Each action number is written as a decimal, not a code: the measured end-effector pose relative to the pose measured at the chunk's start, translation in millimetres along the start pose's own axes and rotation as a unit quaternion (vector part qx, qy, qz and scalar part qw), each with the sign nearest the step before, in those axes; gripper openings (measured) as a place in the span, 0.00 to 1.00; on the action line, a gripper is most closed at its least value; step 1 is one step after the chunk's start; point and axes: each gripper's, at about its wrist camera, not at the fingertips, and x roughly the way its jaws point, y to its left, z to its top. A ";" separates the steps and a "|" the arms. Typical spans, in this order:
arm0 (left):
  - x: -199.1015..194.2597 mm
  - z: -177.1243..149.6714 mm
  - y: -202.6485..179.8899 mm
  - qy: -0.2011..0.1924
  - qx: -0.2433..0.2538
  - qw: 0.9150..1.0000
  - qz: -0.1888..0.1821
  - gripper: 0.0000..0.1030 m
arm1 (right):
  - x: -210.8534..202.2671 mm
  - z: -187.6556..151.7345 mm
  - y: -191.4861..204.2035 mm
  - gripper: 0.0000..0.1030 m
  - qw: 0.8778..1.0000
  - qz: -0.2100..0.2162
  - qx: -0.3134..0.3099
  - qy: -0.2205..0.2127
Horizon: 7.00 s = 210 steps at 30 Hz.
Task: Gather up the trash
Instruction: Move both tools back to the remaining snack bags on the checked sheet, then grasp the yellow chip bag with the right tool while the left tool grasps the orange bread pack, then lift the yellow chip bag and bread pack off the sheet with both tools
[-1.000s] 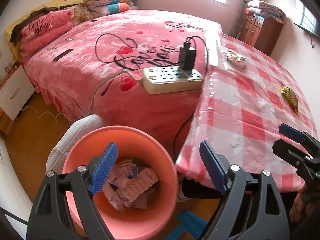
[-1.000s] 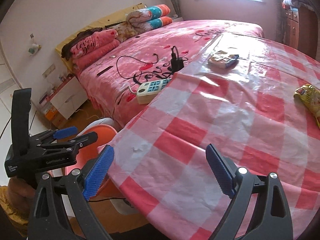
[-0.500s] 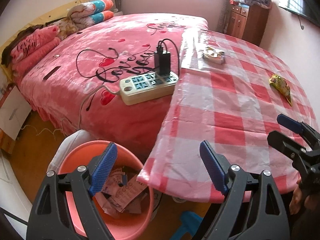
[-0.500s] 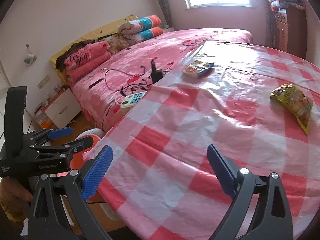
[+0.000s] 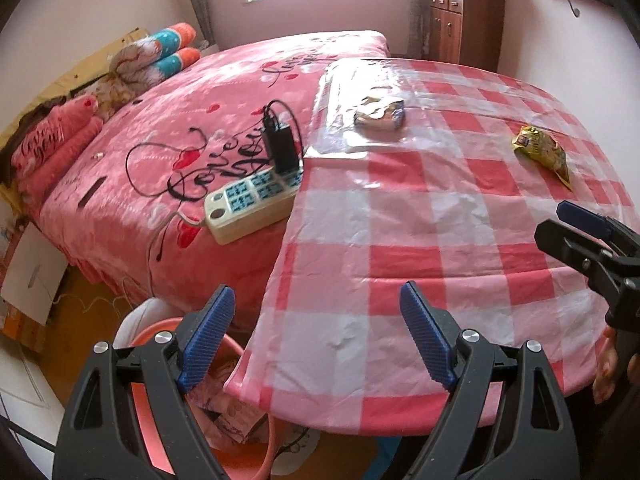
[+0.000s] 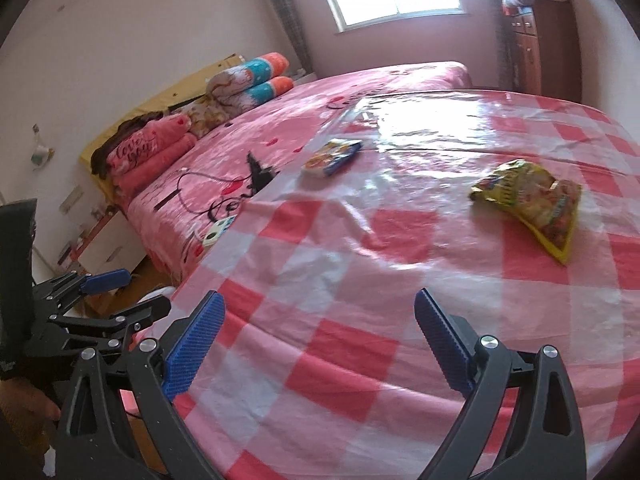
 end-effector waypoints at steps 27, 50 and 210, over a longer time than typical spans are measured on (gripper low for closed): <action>19.0 49.7 -90.1 -0.008 0.079 0.997 -0.018 0.83 | -23.9 8.6 -81.5 0.92 0.997 -0.051 0.060 -0.023; 93.7 141.5 -89.2 -0.019 0.046 0.997 -0.051 0.83 | -10.8 48.1 -136.5 0.92 0.994 -0.075 0.049 0.057; 36.2 9.6 -57.4 -0.021 0.014 0.984 -0.176 0.41 | -44.9 -26.4 -43.2 0.40 0.997 -0.023 0.032 0.063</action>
